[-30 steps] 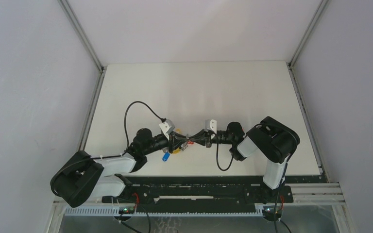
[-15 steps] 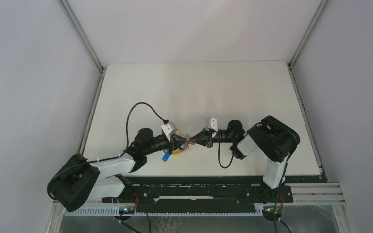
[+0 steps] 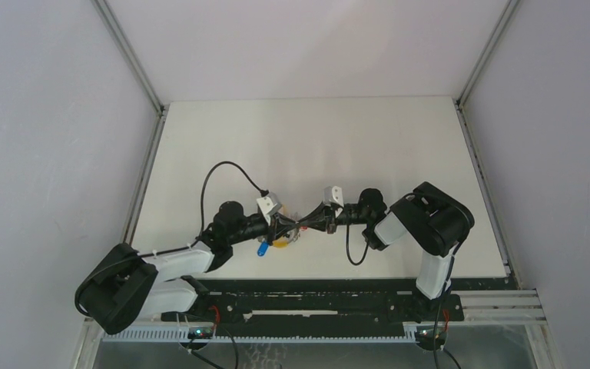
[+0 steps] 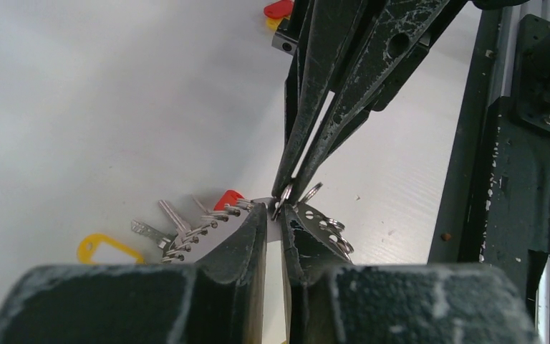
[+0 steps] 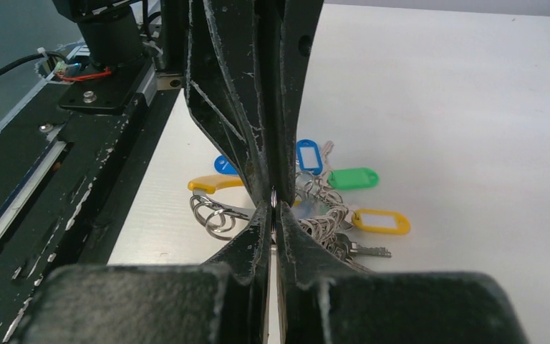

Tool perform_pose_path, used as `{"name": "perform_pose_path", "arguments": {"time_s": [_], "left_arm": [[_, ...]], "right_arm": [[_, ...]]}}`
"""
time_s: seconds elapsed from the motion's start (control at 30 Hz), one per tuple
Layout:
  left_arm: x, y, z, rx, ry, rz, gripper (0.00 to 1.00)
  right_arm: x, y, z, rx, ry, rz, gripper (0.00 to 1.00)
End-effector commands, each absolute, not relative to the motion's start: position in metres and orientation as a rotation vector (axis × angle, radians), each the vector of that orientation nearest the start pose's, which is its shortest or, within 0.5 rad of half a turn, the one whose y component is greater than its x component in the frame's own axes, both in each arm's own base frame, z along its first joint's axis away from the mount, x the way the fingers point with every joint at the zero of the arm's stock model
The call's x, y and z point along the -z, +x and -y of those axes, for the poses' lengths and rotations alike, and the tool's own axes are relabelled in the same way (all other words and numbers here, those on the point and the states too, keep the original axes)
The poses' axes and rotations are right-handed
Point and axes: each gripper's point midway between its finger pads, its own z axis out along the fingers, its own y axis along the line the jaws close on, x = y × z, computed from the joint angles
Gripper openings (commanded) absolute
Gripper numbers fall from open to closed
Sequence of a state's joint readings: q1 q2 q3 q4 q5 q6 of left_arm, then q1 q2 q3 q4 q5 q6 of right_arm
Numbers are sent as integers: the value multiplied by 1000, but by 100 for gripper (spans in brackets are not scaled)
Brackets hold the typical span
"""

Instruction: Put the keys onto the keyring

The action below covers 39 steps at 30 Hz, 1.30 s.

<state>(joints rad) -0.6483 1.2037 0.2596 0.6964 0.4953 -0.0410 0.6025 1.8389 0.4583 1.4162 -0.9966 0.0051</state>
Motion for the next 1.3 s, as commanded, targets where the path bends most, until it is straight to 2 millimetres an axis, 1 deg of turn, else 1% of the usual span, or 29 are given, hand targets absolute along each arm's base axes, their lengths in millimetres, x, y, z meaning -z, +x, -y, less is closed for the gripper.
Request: {"name": "perform_pose_path", "arguments": {"time_s": [0.0,0.2,0.27,0.4,0.57,0.7,0.87,1.07,1.2,1.27], "left_arm": [[-136,215,283,971,934,-1527,16],[-136,214,284,975,939,-1525,15],[-135,214,284,975,942,-1526,12],[-138,213,284,978,946,-1515,0],[-131,217,274,895,950,-1582,0],[-129,221,265,814,943,-1636,0],[-125,223,264,760,960,-1711,0],[-116,221,262,703,962,-1808,0],[-119,221,265,677,952,-1851,0],[-116,220,265,667,949,-1890,0]], "right_arm": [[-117,220,-335,-1237,-1238,-1098,0],[-115,220,-336,-1245,-1238,-1105,0],[-116,219,-336,-1247,-1240,-1101,0],[-117,219,-335,-1253,-1239,-1106,0],[-113,222,-330,-1240,-1231,-1165,0],[-109,223,-325,-1197,-1252,-1196,9],[-103,224,-319,-1133,-1298,-1233,20],[-111,232,-307,-1076,-1308,-1223,25],[-118,232,-307,-1062,-1327,-1170,26],[-119,230,-308,-1070,-1336,-1148,27]]}}
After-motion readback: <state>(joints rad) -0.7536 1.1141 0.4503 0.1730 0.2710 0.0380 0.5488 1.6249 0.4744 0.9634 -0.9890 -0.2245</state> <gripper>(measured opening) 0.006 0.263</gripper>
